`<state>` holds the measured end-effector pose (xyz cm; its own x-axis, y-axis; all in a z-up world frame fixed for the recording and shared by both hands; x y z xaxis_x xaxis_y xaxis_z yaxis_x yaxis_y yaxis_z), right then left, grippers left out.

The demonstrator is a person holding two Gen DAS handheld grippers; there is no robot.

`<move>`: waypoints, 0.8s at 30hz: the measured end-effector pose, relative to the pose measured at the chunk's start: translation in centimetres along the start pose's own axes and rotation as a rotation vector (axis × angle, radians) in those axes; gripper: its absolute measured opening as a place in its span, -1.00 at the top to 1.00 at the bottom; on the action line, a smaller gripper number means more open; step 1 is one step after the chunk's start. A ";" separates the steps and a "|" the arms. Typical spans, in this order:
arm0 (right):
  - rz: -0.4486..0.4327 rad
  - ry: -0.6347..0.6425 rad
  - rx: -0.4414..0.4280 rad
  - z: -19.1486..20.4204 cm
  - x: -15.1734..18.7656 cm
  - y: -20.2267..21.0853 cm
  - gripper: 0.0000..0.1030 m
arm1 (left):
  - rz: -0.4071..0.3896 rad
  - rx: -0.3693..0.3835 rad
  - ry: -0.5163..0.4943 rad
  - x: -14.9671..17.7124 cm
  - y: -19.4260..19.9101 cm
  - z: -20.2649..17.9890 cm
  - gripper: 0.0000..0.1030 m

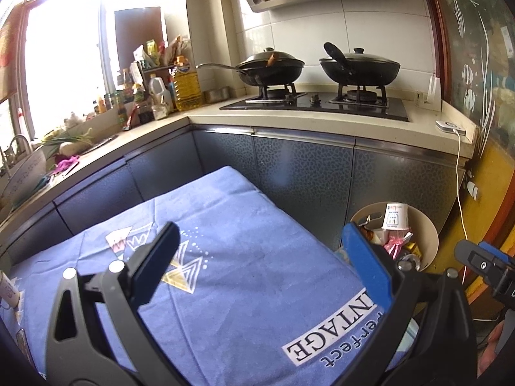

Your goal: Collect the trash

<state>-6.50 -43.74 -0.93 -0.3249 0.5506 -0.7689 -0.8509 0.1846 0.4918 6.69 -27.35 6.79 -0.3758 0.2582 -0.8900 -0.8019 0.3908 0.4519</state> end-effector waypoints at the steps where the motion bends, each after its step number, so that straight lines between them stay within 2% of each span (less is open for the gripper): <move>1: -0.001 0.001 0.000 0.0 0.0 0.0 -0.67 | -0.007 -0.002 0.001 -0.1 0.1 0.0 -0.88; 5: -0.002 0.005 -0.001 0.1 0.0 0.1 -0.67 | -0.032 -0.007 -0.001 -0.2 0.6 0.0 -0.88; 18: -0.001 0.005 0.000 0.1 0.1 0.0 -0.67 | -0.035 0.081 0.044 0.3 0.9 0.3 -0.88; 24: 0.003 0.006 -0.002 0.3 0.4 -0.1 -0.67 | -0.003 0.116 0.064 0.4 0.6 0.4 -0.88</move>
<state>-6.49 -43.30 -1.20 -0.3297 0.5463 -0.7699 -0.8509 0.1814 0.4931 6.25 -26.61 6.74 -0.4052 0.2018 -0.8916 -0.7453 0.4919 0.4501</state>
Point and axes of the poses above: each gripper's, at about its wrist camera, not at the fingertips, and y roughly against the way its jaws point, z to its left, x to its underside, the point moved 5 cm from there along -y, roughly the way its jaws point, and after that the axes turned 5 degrees about y, right-handed, at the moved point
